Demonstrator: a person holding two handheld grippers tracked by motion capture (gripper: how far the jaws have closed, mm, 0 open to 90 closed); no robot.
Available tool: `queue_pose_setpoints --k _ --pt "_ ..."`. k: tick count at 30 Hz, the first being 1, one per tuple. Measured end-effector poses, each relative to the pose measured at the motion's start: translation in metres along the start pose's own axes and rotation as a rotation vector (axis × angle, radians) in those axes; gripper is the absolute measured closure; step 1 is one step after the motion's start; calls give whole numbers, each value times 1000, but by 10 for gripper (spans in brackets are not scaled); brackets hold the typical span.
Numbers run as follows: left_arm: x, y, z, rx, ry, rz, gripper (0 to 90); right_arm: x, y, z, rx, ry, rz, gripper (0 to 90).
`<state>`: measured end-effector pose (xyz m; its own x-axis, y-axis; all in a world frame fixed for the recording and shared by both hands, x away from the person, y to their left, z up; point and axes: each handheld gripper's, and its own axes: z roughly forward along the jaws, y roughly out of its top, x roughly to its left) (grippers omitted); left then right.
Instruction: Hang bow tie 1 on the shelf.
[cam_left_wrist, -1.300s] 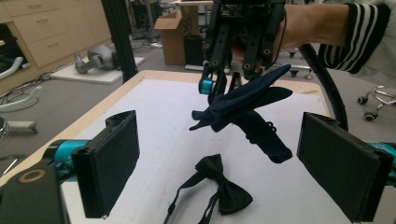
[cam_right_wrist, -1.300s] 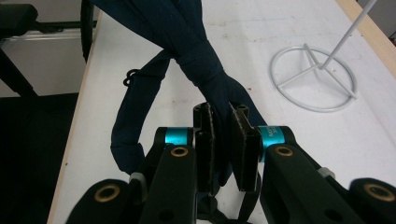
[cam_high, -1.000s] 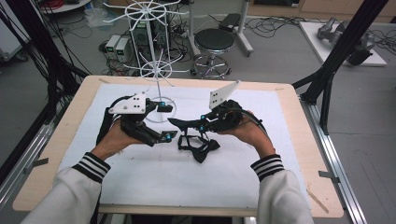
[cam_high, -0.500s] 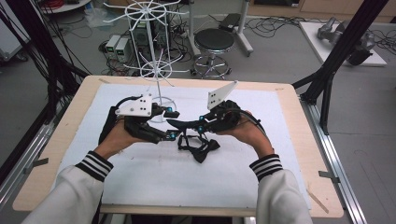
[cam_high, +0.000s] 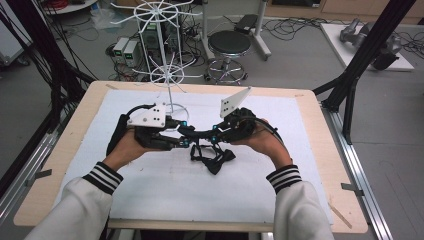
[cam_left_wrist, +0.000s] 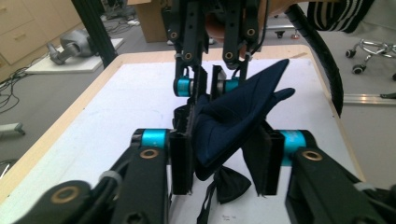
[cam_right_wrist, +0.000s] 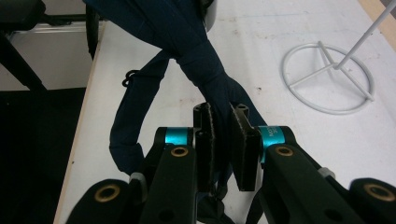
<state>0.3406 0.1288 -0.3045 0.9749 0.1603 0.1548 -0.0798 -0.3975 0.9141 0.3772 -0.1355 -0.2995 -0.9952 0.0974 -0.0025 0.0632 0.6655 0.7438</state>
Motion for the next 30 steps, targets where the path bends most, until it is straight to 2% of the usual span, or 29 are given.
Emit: queue_pose_setpoints --k 5,13,15,16,19,22,23,26,30 --pt "0 -1 -1 6 11 5 774 0 1 3 8 8 -4 815" --pt "-1 -1 -5 10 39 5 813 2 2 4 2 6 -15 784" --pt "-2 -1 -6 7 49 1 818 3 2 5 -6 -13 -26 702" --pt "-1 -1 -8 -1 62 -7 819 3 2 5 -10 -24 -23 625" --pt "0 -1 -10 -8 67 -9 821 4 1 6 -19 -59 -10 379" --pt "0 -2 -13 -13 79 -16 822 5 0 6 -20 -63 -15 343" --pt "1 -2 -14 -20 84 -19 824 6 -1 6 -32 -79 -21 210" --pt "0 -2 -15 -24 88 -22 825 7 -1 5 -22 -95 -24 139" --pt "0 -2 -16 -24 91 -25 825 9 -1 4 -31 -106 -23 116"
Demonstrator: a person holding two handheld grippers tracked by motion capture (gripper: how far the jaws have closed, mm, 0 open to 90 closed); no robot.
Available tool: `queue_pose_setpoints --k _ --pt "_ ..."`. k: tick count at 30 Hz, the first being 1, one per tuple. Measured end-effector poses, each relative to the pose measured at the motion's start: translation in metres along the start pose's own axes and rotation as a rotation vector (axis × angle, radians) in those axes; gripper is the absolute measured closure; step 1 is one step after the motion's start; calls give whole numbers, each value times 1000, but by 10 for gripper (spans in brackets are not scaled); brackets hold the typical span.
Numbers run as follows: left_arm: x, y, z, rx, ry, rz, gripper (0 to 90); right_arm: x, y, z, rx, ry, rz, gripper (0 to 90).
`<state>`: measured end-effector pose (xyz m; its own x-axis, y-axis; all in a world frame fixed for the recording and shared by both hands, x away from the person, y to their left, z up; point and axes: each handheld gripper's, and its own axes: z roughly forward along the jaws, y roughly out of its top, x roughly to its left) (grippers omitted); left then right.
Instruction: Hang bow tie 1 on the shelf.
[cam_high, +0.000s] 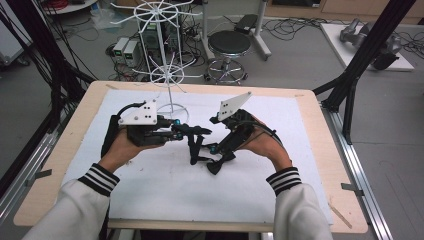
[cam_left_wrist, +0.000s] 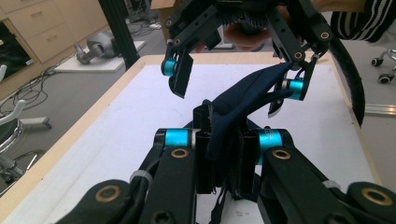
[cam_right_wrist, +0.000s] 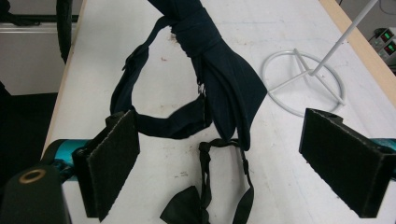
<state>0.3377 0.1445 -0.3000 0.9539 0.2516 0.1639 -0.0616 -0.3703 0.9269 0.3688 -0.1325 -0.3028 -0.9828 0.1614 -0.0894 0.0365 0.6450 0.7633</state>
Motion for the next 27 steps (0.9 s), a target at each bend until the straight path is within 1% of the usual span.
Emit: queue_pose_setpoints --k 1,2,3,4,5,6,7,9,10,13,15,16,17,20,21,23,24,27 --pt "0 0 0 -2 1 -1 825 0 0 0 0 0 0 116" --pt "0 0 -1 -5 4 -5 826 0 -1 -2 -20 -3 5 116" --pt "0 0 -2 -7 7 -7 826 0 -1 -2 -20 -3 5 116" --pt "1 0 -3 -11 11 -9 826 0 -3 -5 -39 -6 17 115" --pt "2 -1 -7 -25 19 -20 826 0 -4 -7 -47 -12 18 115" --pt "2 -1 -7 -25 19 -20 826 1 -5 -9 -50 -18 22 114" --pt "3 -1 -10 -35 31 -25 826 1 -6 -11 -54 -23 24 113" --pt "4 -1 -12 -35 37 -27 825 2 -9 -15 -61 -30 31 112" --pt "5 -2 -15 -46 48 -35 826 2 -10 -17 -67 -35 34 111" --pt "6 -2 -21 -57 65 -41 826 5 -14 -23 -85 -43 49 111" --pt "7 -2 -22 -60 69 -40 826 6 -18 -26 -109 -54 60 111" --pt "7 -2 -26 -69 78 -40 826 7 -20 -27 -117 -60 65 111" --pt "7 -2 -26 -69 78 -40 825 7 -20 -27 -117 -60 65 111" --pt "8 -1 -30 -86 94 -44 826 12 -29 -33 -166 -71 91 111" --pt "9 -1 -32 -92 101 -45 825 13 -32 -35 -183 -78 90 111" --pt "10 -1 -35 -102 110 -48 825 13 -33 -36 -187 -83 94 111" --pt "11 0 -36 -104 117 -48 825 16 -36 -40 -205 -100 105 110" --pt "13 2 -40 -115 132 -47 825 17 -38 -42 -214 -103 106 111"
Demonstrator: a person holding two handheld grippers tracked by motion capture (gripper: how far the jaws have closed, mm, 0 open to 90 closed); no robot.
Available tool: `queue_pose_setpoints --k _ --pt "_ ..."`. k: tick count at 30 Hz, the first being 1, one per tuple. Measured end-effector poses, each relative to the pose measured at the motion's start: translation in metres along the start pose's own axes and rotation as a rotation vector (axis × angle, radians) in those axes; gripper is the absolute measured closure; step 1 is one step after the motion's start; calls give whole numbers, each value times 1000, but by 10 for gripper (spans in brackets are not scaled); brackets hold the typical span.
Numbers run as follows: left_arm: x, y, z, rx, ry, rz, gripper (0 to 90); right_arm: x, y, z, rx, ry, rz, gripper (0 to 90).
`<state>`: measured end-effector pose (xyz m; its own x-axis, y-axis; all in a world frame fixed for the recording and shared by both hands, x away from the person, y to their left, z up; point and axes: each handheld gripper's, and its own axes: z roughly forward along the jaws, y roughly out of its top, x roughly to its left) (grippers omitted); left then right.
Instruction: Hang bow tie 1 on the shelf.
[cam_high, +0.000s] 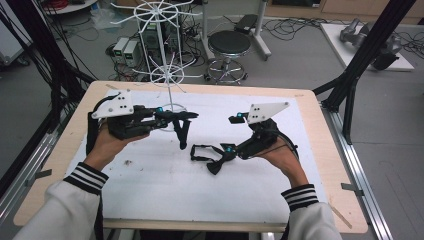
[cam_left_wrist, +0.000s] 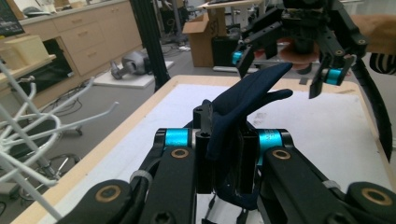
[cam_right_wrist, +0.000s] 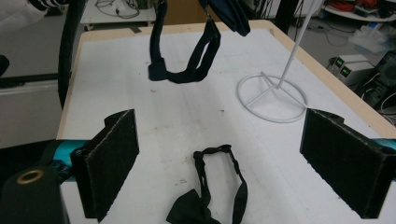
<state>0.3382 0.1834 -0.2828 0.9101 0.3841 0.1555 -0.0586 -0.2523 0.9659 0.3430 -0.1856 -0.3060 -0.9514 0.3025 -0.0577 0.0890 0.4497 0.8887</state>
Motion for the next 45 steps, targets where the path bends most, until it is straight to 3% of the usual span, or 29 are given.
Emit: queue_pose_setpoints --k 20,36,45 --pt "25 8 -26 -57 131 -5 825 12 -15 -21 -143 -49 29 111" --pt "43 4 -32 -91 179 -46 825 12 -21 -29 -165 -56 41 111" --pt "47 2 -42 -100 204 -44 825 10 -22 -28 -160 -56 46 111"
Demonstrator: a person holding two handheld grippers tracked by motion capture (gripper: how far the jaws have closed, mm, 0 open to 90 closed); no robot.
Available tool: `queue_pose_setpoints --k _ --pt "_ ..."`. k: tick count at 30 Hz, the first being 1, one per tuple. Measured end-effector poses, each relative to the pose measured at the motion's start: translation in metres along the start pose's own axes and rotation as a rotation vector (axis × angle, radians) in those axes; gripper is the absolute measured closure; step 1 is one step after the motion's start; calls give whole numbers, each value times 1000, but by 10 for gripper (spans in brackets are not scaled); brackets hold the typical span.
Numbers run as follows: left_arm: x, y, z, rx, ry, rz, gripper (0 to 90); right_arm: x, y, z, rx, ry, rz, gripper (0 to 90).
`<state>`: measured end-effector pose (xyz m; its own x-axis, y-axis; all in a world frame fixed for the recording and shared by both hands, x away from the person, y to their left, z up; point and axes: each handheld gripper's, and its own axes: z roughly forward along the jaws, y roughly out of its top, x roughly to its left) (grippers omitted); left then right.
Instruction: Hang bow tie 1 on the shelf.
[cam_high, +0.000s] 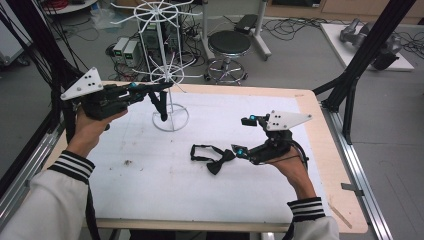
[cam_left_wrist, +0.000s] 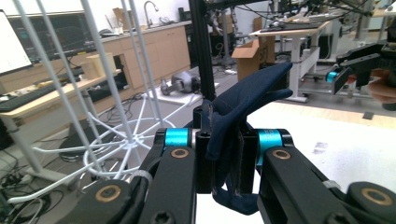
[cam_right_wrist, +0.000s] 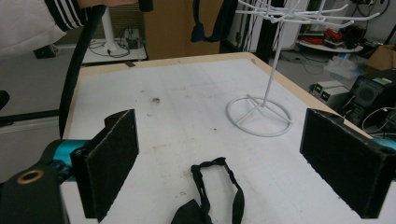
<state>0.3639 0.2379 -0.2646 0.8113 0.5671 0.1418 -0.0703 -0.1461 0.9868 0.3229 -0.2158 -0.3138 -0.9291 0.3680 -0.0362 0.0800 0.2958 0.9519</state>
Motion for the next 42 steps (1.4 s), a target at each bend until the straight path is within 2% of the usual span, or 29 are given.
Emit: queue_pose_setpoints --k 5,14,23,30,35,42 --pt "2 1 -9 -6 17 5 825 1 0 0 -12 -6 -6 111" --pt "3 4 -28 -4 44 16 825 3 -5 -5 -53 -23 14 111" --pt "10 2 -38 9 97 15 824 3 -10 -9 -72 -36 32 111" --pt "16 0 -42 22 126 17 824 3 -10 -15 -95 -48 26 111" --pt "19 0 -48 26 159 16 824 2 -18 -19 -123 -63 51 111" --pt "25 -2 -56 50 212 18 824 1 -25 -25 -143 -82 61 110"
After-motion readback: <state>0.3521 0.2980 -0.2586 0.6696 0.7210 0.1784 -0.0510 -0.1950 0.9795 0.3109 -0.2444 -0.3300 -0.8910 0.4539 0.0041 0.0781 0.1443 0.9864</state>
